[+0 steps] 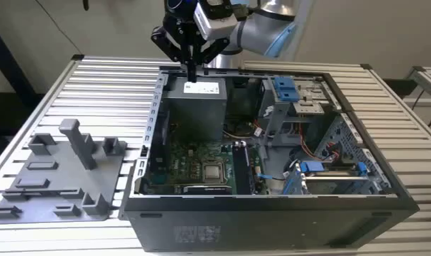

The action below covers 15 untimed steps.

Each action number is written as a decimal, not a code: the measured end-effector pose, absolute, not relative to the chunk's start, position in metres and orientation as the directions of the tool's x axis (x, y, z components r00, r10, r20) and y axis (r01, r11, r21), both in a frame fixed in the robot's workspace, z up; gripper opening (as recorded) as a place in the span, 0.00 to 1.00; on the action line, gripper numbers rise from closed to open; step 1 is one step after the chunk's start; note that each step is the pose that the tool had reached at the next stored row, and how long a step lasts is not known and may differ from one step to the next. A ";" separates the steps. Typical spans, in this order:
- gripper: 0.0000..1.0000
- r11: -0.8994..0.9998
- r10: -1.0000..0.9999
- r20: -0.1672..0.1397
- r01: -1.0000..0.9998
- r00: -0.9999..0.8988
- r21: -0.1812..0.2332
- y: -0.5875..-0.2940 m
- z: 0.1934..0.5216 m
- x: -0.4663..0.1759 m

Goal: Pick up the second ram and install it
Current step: 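Reach for the second ram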

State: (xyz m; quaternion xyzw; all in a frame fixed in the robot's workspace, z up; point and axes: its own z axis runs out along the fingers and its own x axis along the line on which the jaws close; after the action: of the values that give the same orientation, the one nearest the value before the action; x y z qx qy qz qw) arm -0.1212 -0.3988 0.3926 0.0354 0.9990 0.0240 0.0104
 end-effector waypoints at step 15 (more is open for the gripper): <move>0.11 0.996 0.071 -0.014 0.070 -0.997 0.048 -0.399 0.392 -0.127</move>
State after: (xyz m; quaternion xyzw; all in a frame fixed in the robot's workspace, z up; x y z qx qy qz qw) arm -0.1268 -0.3988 0.3925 0.0354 0.9991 0.0239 0.0078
